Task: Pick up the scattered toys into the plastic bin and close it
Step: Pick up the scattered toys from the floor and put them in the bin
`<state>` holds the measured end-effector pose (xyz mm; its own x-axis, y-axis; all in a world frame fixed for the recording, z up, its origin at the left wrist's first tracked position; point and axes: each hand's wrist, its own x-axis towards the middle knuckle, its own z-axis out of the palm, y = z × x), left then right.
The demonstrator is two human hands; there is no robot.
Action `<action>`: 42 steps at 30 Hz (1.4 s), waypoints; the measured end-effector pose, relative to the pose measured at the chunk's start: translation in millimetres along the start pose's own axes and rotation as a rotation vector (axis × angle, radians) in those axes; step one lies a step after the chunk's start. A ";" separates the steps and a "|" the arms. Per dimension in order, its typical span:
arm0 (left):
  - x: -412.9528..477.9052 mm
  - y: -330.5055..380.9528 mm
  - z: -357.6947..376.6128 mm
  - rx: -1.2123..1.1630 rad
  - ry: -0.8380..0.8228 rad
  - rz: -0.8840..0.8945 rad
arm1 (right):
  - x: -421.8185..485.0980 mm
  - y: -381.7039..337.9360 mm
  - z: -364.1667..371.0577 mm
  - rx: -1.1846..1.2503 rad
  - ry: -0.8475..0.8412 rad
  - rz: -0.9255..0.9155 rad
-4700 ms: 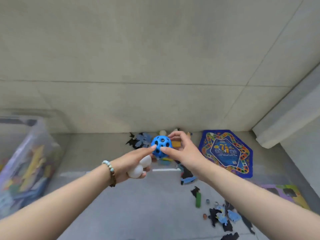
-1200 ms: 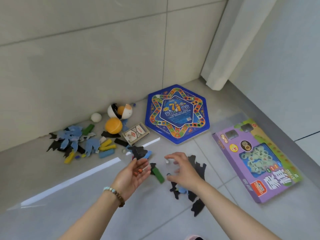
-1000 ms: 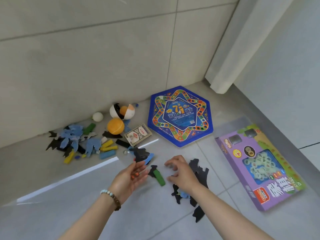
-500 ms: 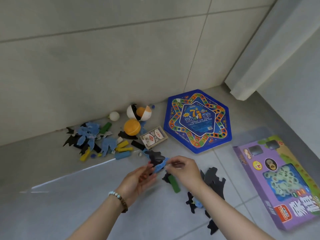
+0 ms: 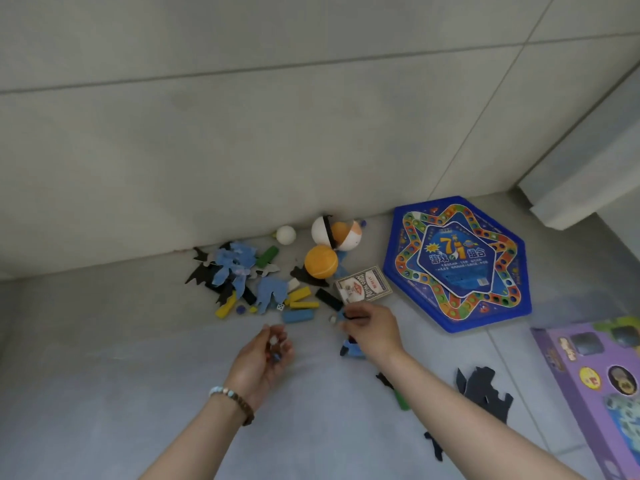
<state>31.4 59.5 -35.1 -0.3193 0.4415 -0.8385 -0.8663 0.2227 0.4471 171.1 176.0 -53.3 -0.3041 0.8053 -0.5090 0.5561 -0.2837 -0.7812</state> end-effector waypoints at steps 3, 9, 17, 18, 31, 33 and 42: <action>-0.7 1.3 -4.8 0.017 -0.020 -0.004 | 3.0 -3.0 7.6 -0.122 0.024 -0.071; 3.0 3.3 -9.1 0.020 -0.068 -0.025 | 3.6 -8.3 24.4 -0.470 0.065 -0.236; 5.9 7.9 -17.0 -0.013 -0.126 -0.051 | -10.7 -14.9 39.4 -0.159 -0.100 -0.196; 4.5 8.7 -17.6 -0.018 -0.164 -0.059 | -15.7 -22.3 46.3 -0.032 -0.205 -0.182; 15.0 34.9 -63.6 -0.046 0.033 0.092 | 23.8 -50.7 83.5 -0.381 -0.175 -0.323; 14.7 36.1 -69.4 -0.046 0.038 0.093 | 25.0 -52.2 86.5 -0.471 -0.186 -0.376; 13.0 32.0 -74.1 -0.029 -0.001 0.074 | 22.1 -40.9 91.9 -0.701 -0.225 -0.520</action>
<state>-28.9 8.0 -54.8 -0.3825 0.4564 -0.8033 -0.8510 0.1646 0.4987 70.6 157.6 -65.8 -0.7524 0.6012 -0.2691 0.6275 0.5299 -0.5705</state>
